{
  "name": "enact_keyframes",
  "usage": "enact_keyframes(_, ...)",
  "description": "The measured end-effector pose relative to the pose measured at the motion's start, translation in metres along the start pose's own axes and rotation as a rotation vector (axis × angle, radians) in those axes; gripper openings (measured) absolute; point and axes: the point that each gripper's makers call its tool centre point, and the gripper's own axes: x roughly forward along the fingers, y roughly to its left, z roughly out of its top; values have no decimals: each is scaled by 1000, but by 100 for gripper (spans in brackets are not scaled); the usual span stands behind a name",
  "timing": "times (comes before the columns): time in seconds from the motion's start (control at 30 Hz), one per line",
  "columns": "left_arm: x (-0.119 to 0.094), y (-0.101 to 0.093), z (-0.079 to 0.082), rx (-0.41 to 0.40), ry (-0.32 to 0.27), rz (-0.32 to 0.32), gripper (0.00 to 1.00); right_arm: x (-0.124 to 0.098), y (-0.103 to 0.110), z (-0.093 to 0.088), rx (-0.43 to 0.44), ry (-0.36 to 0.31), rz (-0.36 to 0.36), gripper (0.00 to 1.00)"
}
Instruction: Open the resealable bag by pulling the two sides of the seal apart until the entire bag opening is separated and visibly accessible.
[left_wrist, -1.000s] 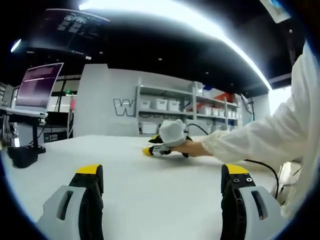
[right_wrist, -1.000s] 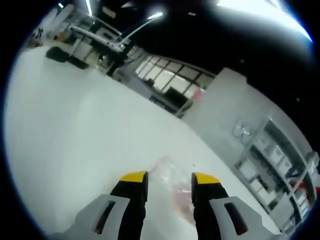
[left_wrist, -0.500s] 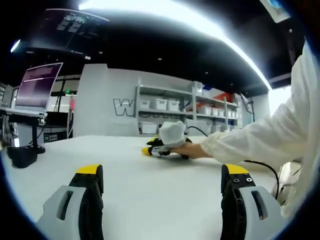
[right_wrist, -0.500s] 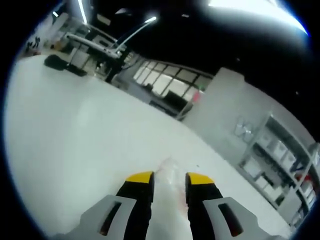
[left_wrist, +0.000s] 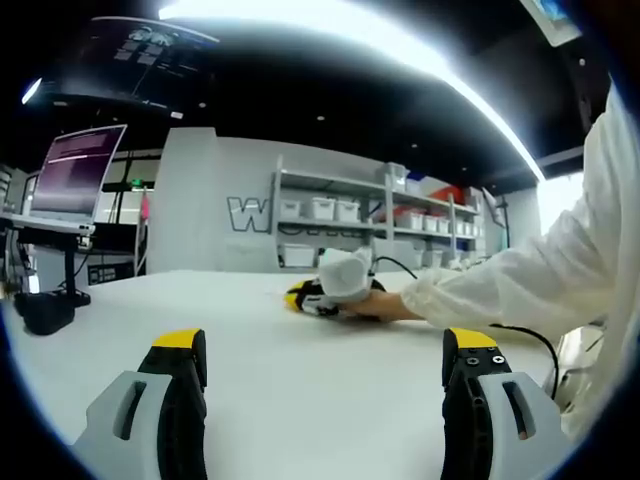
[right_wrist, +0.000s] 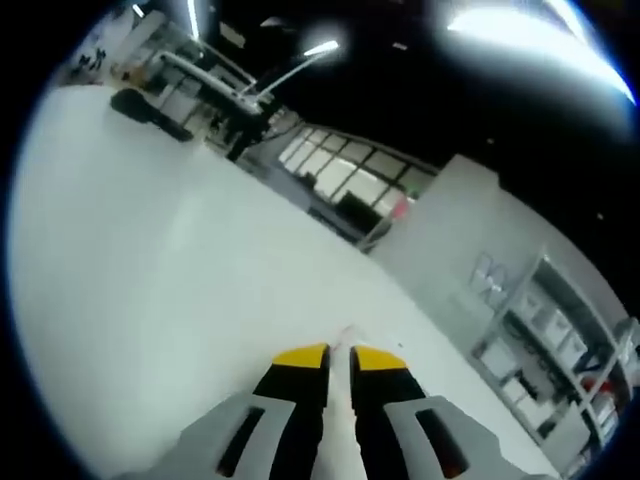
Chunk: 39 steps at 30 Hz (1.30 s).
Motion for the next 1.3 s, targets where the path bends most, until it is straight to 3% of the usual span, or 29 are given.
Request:
enact_keyframes(0.67,2,0,-2,-3,4,4,96,3,-3,-3,44,0,-22,0)
enact_keyframes(0.73,2,0,-2,-1,7,6,96,4,-5,-4,79,-4,-23,0)
enact_keyframes(0.97,2,-2,0,-28,12,-6,96,4,-17,-15,333,26,-54,0)
enact_keyframes(1.2,4,-3,4,-9,15,-4,96,6,-26,-23,375,47,-75,0)
enact_keyframes(1.3,4,-5,5,-8,15,-10,96,4,-25,-19,403,23,-72,0)
